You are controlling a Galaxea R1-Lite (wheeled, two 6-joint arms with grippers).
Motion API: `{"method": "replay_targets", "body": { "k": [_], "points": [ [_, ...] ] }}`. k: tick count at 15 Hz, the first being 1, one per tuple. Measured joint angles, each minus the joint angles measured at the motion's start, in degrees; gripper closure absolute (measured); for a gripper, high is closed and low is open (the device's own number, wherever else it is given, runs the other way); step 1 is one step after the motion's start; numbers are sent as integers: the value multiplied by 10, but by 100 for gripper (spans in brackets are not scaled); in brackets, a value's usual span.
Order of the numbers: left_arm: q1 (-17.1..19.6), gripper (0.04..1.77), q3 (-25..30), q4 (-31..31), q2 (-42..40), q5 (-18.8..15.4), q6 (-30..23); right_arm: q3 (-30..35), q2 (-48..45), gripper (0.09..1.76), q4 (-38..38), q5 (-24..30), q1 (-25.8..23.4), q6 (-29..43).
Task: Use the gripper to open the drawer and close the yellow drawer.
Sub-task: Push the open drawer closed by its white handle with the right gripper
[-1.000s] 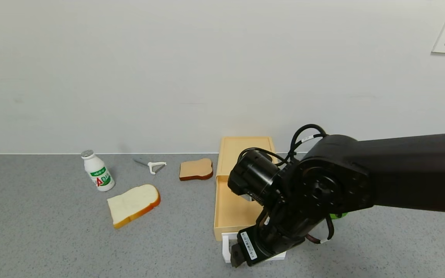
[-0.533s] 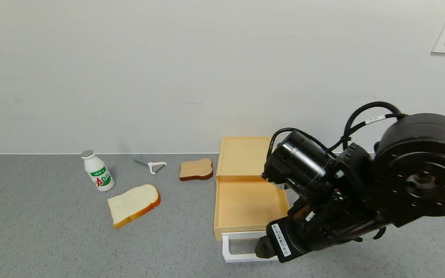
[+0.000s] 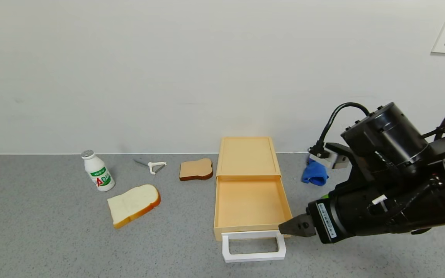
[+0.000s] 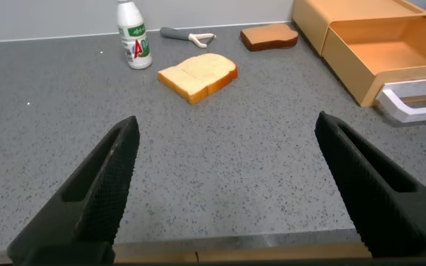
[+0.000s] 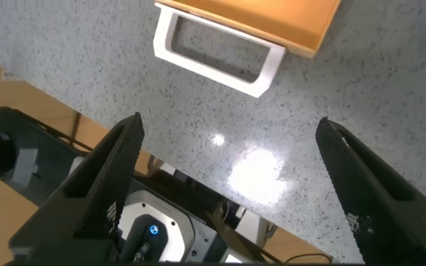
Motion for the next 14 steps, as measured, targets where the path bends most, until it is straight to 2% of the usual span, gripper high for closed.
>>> {"method": "replay_targets", "body": {
  "k": [10, 14],
  "points": [
    [0, 9, 0, 0, 0, 0, 0, 10, -13, 14, -1, 3, 0, 1],
    [0, 9, 0, 0, 0, 0, 0, 10, -12, 14, -1, 31, 1, -2]
  ]
}}
